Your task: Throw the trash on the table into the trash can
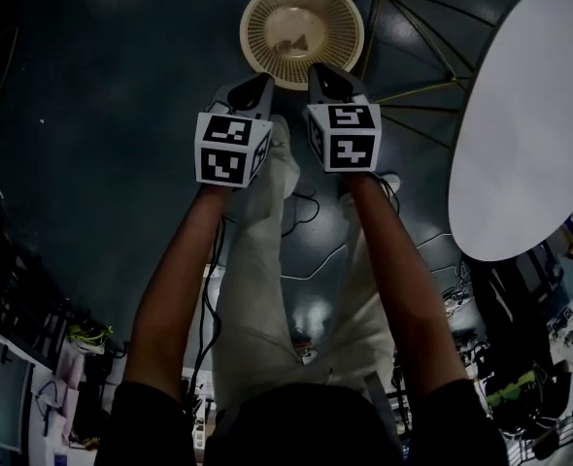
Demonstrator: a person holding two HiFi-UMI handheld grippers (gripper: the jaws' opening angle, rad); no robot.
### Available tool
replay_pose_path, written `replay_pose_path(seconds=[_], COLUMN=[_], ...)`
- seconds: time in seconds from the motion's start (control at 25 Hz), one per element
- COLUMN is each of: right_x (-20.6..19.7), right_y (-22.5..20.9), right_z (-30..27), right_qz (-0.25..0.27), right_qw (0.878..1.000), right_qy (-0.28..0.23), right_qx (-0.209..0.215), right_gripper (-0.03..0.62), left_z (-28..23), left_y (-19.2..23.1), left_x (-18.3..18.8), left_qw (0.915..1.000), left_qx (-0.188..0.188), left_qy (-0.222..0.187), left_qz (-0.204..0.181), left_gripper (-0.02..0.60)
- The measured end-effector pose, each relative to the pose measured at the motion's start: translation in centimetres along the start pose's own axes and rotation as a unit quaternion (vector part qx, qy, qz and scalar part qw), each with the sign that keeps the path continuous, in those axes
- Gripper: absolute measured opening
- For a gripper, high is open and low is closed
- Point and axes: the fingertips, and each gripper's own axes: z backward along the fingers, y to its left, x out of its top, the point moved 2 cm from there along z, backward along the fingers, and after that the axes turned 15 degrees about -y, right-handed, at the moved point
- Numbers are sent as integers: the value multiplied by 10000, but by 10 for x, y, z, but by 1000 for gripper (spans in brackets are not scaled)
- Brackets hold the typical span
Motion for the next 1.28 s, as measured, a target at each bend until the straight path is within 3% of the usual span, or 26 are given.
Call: replay_pose_path(seconds=[0.4, 0.72, 1.16, 1.28], right_x=[55, 107, 209, 233], right_y=[23, 49, 73, 76], right_z=[45, 109, 172, 189], right_qz=[55, -217, -160, -223], right_qw=[9997, 9993, 9975, 9963], right_qy=[-178, -271, -668, -825], right_qx=[166, 161, 182, 103], right_gripper=[20, 20, 20, 20], left_z=[38, 88, 152, 166], left_y=[-12, -22, -76, -95], left_x=[53, 127, 225, 251], left_qw=[9994, 9966, 9949, 9924], left_qx=[132, 279, -343, -566], left_qy=[-296, -732, -934, -1006], left_qz=[97, 267, -155, -422], left_gripper=[15, 15, 15, 15])
